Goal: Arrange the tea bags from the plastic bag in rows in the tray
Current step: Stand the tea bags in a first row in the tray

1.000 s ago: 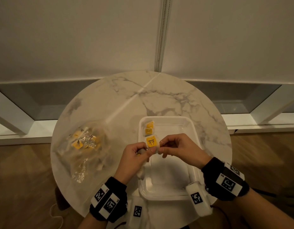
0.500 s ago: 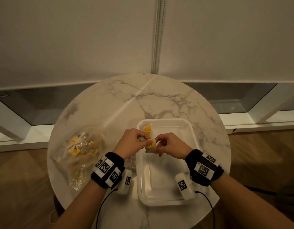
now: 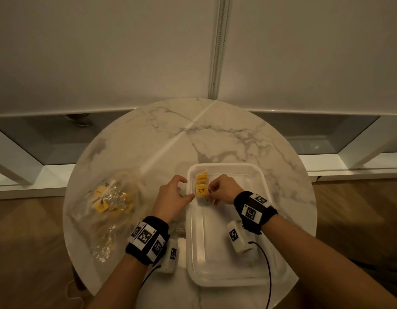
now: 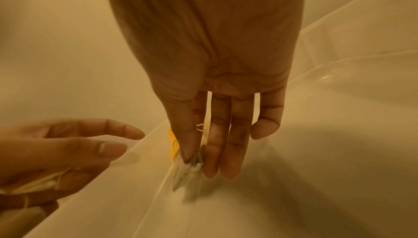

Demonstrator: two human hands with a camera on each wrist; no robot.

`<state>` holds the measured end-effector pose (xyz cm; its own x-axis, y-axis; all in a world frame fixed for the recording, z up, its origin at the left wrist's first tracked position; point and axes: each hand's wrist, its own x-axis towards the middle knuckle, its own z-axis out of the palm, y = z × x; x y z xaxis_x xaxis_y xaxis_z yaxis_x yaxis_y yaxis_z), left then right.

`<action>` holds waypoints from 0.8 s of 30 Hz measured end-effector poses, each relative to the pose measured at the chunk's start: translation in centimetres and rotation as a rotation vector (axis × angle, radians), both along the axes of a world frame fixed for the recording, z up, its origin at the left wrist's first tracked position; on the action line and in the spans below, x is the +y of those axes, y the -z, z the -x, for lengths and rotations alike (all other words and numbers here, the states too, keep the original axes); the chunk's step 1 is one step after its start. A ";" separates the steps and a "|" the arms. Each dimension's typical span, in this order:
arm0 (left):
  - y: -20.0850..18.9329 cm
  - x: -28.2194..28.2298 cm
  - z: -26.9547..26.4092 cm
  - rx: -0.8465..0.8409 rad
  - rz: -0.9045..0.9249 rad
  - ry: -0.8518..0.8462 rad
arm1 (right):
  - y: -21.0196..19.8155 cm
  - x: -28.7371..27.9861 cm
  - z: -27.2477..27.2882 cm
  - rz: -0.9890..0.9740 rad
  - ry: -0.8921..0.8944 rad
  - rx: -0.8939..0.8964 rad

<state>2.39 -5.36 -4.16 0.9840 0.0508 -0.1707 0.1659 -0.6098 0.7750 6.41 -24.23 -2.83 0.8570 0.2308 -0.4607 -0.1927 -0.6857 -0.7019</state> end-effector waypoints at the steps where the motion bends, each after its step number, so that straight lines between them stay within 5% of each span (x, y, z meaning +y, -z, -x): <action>1: 0.1 0.0 -0.1 0.003 0.003 -0.007 | 0.2 0.2 -0.3 0.014 0.007 -0.006; 24: 1.2 0.4 -0.2 0.023 0.107 -0.027 | 2.7 0.1 -1.9 0.038 0.173 -0.057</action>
